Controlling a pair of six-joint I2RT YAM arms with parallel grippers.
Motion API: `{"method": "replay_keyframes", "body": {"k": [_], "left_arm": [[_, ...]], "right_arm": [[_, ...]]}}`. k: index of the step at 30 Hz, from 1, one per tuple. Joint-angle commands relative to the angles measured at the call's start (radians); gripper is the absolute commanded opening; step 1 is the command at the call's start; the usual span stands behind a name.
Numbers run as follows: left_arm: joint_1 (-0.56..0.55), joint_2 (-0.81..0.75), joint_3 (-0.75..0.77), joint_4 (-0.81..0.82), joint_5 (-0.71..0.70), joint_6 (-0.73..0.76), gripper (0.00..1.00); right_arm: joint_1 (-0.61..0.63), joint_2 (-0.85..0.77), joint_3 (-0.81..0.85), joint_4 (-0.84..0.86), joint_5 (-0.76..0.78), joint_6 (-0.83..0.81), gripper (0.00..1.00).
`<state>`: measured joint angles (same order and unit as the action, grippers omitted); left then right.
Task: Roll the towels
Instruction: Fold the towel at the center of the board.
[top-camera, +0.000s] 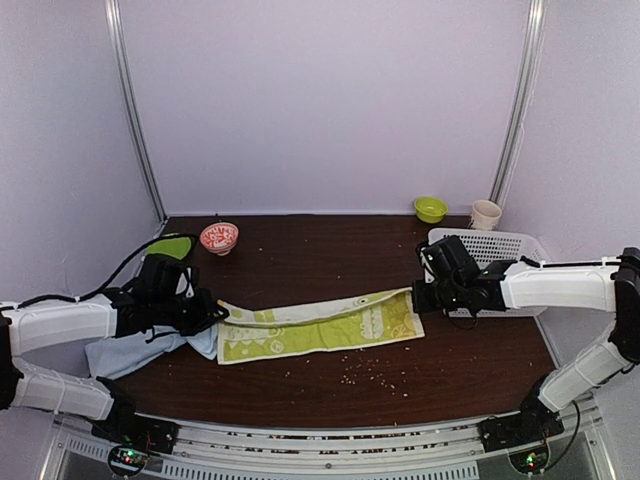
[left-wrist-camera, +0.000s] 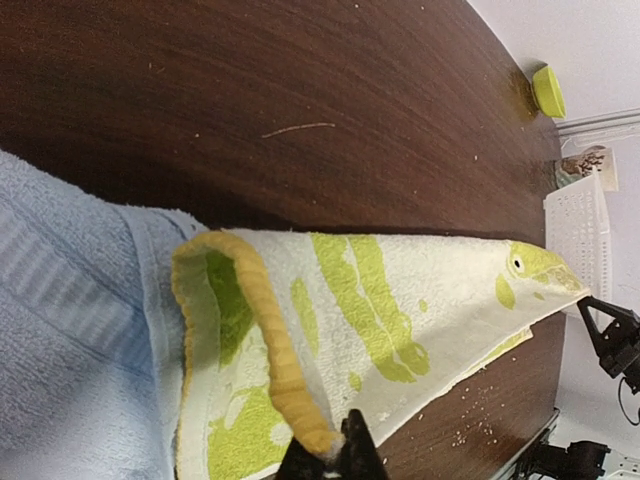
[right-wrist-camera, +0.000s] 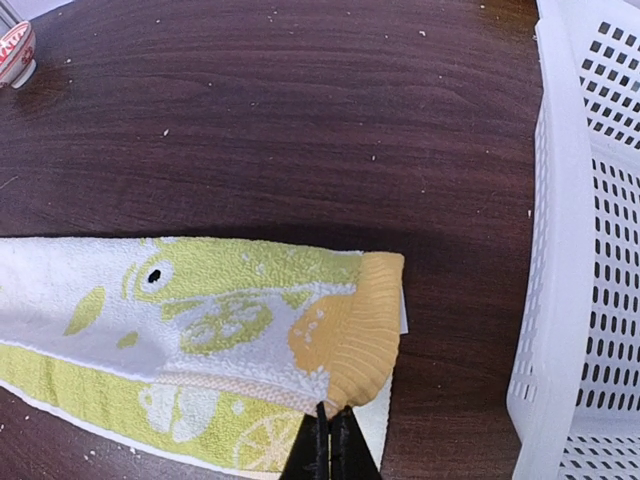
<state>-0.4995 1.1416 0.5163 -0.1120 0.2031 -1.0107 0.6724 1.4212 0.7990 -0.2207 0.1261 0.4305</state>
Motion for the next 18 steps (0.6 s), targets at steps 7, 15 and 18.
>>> {"method": "replay_keyframes", "body": {"k": [7, 15, 18], "left_arm": [[-0.014, -0.081, -0.036, -0.038, -0.033, -0.014, 0.0], [-0.038, -0.06, -0.067, -0.015, -0.038, -0.025, 0.0], [-0.053, -0.054, -0.067, -0.015, -0.04, -0.026, 0.0]], "right_arm": [[0.062, -0.066, -0.056, -0.028, -0.006, 0.033, 0.0], [0.064, -0.054, -0.087, -0.012, 0.013, 0.054, 0.0], [0.064, -0.046, -0.091, -0.01, 0.014, 0.061, 0.0]]}}
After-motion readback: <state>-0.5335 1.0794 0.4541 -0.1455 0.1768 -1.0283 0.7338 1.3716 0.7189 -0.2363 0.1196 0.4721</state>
